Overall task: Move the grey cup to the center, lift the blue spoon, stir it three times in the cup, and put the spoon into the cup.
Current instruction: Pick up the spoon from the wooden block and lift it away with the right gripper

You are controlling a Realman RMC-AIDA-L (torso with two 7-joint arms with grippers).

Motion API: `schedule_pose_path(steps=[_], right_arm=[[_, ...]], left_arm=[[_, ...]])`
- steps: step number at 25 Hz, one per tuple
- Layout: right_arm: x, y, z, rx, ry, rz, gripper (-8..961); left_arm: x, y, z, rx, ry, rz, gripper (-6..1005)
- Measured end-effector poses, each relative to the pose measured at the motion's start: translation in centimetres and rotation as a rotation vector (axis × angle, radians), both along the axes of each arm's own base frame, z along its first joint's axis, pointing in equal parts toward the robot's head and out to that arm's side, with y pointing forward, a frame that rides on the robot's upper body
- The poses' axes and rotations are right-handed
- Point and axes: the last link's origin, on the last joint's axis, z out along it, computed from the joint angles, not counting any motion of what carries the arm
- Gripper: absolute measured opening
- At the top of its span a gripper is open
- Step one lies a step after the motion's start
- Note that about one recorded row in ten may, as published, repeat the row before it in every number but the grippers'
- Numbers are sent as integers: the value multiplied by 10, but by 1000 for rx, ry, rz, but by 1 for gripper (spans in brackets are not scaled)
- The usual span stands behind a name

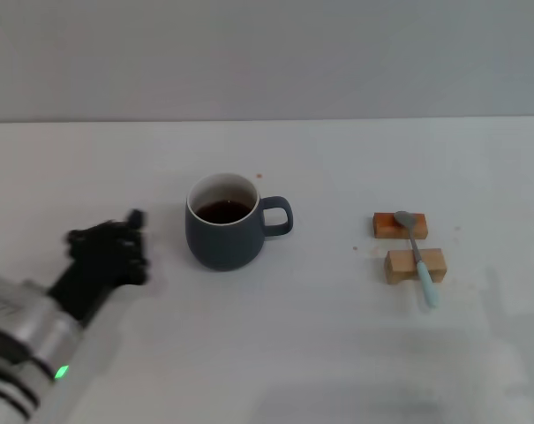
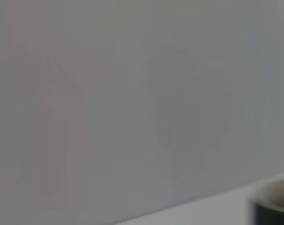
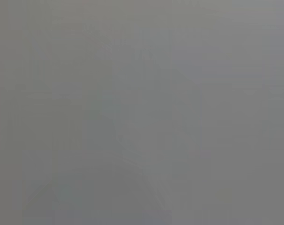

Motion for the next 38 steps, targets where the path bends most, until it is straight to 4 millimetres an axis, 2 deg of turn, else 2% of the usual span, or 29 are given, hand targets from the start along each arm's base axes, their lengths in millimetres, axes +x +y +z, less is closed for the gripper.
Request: schedule_pose_path(steps=[3,4,6,7,11,15,20,38], right_arm=[[5,1,-7,-47,-10,-34,734],[7,2,-10,-71,-14,-48,734],[9,4,-16,-112,-20,-69,734],[11,6,-21,-147,-26,-85,733],[13,6,-28,-192,-37,-96,733],[12,3,-31,-215,-43,-93,733],[13,2,-41,-278,-47,-110,732],[19,20,-61,-419,-84,-159,731]], left_arm=[[-17,-15,19,112,-49,67,-2],[-26,-26,30,185,-78,95,-2],[-30,-32,37,226,-95,107,-2],[-37,-44,50,300,-148,129,-2],[-49,-60,65,366,-222,159,-2],[-56,-65,68,370,-219,175,-2],[-55,-64,66,354,-209,171,-2],[-56,-63,65,348,-204,173,-2]])
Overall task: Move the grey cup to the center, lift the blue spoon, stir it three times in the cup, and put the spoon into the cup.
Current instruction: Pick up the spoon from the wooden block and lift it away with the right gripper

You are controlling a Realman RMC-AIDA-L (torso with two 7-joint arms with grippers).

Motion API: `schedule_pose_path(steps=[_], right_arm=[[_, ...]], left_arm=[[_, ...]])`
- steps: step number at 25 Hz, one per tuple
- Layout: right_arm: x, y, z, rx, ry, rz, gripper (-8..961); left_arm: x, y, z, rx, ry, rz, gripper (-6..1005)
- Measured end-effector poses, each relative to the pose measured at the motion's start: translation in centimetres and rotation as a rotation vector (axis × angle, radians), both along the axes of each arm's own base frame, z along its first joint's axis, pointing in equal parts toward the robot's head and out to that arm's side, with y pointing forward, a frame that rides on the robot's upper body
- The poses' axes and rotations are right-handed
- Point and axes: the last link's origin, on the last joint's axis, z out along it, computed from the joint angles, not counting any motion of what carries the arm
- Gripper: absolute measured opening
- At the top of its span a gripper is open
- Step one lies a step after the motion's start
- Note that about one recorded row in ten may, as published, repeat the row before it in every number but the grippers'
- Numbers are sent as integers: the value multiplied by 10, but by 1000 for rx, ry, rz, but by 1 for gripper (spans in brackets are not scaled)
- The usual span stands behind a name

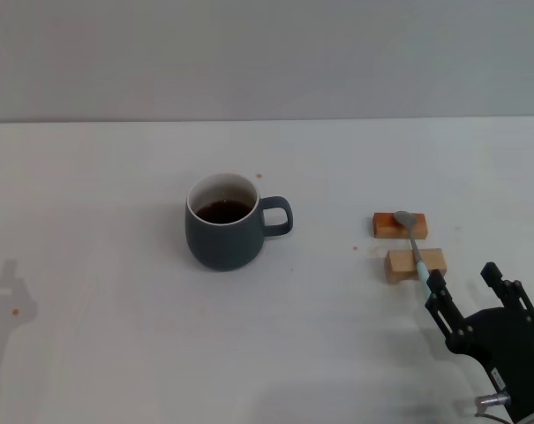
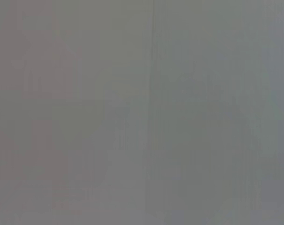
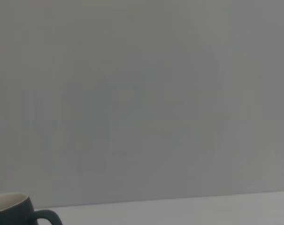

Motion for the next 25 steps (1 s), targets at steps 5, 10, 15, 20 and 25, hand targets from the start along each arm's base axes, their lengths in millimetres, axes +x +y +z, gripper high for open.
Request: schedule_pose_path(steps=[5,10,15,20,25], right_arm=[[1,3,-4,-25,-6,-11,730],[2,6,-7,-47,-13,-21,730],[2,6,-8,-59,-15,-23,729],[2,9,-12,-82,-22,-26,729],[1,11,-13,-90,-24,-25,728]], left_arm=[[0,2,-1,-5,1,0,-2],[0,2,-1,-5,-1,0,-2],[0,2,-1,-5,-2,0,-2],[0,2,-1,-7,-2,-1,-2],[0,2,-1,-8,-2,0,-2]])
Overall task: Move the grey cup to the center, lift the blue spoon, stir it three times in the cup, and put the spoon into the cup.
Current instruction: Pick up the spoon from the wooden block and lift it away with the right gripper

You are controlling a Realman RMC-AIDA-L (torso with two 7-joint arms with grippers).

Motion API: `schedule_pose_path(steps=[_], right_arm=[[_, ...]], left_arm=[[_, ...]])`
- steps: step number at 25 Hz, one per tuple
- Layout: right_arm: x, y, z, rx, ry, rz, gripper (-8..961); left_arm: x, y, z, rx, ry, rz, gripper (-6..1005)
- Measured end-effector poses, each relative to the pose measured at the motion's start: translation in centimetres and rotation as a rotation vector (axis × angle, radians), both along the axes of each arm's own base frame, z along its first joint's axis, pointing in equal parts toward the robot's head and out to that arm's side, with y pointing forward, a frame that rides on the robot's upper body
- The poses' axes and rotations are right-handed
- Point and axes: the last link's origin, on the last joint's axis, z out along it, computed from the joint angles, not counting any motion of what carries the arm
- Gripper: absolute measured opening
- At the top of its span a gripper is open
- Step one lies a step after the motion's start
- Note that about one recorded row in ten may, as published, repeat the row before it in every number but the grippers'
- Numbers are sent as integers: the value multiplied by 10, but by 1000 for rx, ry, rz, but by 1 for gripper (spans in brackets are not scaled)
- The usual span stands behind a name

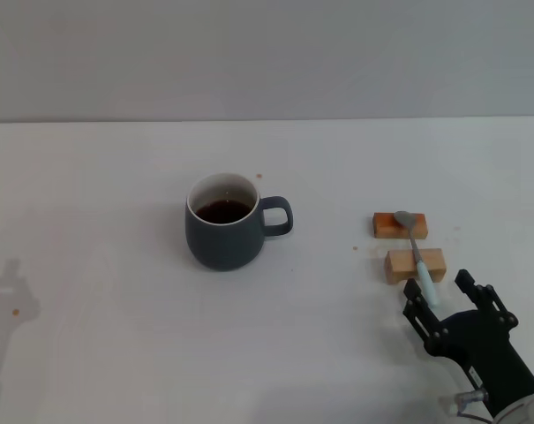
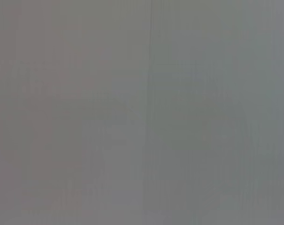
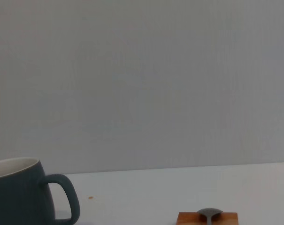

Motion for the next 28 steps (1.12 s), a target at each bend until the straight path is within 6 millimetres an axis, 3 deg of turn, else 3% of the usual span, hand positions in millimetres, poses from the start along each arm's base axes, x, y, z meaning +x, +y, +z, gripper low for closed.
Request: schedule_pose_path(steps=[28], right_arm=[[-1,1,0,6,12,-10,719]], left_arm=[[0,0,-1,-4,2,3,-2]])
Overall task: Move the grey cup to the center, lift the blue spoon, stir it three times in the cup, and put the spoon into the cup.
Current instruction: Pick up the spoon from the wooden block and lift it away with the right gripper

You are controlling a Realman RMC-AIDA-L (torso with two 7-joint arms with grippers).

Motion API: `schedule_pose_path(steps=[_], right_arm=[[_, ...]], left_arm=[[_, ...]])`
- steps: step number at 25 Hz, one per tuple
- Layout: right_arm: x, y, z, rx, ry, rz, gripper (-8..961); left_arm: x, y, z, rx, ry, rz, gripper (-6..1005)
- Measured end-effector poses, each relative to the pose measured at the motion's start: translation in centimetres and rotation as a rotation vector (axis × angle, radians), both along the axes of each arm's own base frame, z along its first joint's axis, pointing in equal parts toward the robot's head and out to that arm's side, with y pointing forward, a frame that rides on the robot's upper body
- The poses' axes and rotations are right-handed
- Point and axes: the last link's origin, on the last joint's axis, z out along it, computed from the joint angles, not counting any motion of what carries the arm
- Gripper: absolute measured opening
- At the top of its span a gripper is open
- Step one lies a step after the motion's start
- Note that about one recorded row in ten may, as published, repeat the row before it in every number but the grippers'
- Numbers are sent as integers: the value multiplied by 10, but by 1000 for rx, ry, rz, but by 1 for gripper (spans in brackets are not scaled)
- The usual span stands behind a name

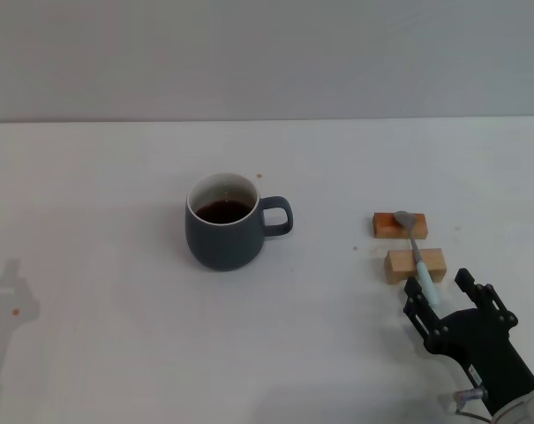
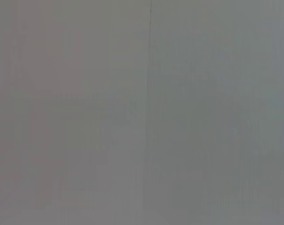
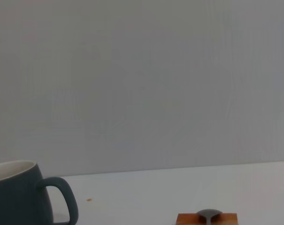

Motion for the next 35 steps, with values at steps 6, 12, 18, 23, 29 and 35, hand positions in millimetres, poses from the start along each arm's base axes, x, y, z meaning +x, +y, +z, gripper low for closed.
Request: schedule_pose_path(steps=[6,12,18,23,29,35], right_arm=[[0,1,0,0,24,-7,716],[0,0,0,-6,23,0,712],[0,0,-2,-27,18,-4,622],[0,0,-2,-27,18,-5,458],[0,1,-4,-34,17,-5,409],[0,3,-6,-57,8,-9,410]], left_arm=[[0,0,0,0,1,0,-2],[0,0,1,0,2,0,-2],[0,0,1,0,1,0,-2],[0,0,1,0,1,-1,-2],[0,0,1,-1,2,-1,-2],[0,0,0,-1,2,-1,-2]])
